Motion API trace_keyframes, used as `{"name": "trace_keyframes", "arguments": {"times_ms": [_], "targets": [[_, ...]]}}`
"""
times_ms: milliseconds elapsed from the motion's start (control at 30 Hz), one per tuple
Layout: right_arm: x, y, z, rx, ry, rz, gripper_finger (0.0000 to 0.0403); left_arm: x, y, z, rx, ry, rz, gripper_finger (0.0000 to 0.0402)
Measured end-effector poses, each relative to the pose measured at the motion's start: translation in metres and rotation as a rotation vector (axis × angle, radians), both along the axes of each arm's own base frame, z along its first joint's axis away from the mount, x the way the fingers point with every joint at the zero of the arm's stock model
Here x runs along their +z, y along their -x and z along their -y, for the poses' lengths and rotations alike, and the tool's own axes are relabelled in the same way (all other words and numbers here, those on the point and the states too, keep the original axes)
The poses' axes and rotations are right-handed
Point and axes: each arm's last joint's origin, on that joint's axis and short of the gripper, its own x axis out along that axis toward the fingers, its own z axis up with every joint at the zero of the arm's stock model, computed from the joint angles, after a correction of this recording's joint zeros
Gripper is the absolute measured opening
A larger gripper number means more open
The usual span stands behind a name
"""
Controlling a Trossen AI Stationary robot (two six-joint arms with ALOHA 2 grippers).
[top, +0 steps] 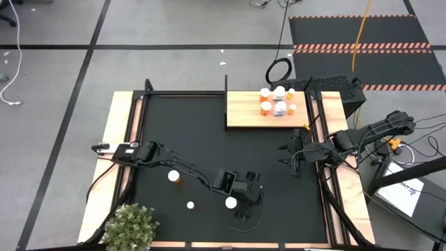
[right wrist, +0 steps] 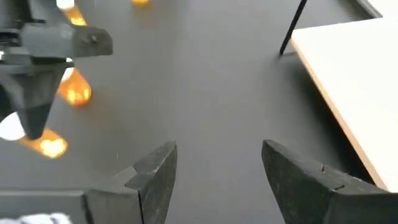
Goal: Pick and place medicine bottles onto shelf by color
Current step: Put the small orange pill bottle on the shelf
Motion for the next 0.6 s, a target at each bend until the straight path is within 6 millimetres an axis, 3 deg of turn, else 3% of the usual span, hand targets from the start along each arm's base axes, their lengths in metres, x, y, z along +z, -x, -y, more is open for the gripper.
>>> {"name": "trace_keyframes", "arguments": {"times_ms": [100,267,400,600], "targets": [[-0.007,-0.005,-0.001,-0.031,-0.03,0.069,0.0231,0.024,0.008,-0.003,0.002,0.002,0.02,0.0132],[-0.019,-0.014,-0.004,0.065,0.045,0.216,0.0231,0.07,0.031,-0.011,0.023,-0.079,0.051,0.0132],[-0.018,-0.019,-0.006,0.106,0.084,0.339,0.0231,0.109,0.054,-0.022,0.072,-0.144,0.077,0.0132],[-0.02,-0.03,-0.013,0.158,0.136,0.385,0.0249,0.148,0.076,-0.031,0.082,-0.16,0.155,0.0132]]}}
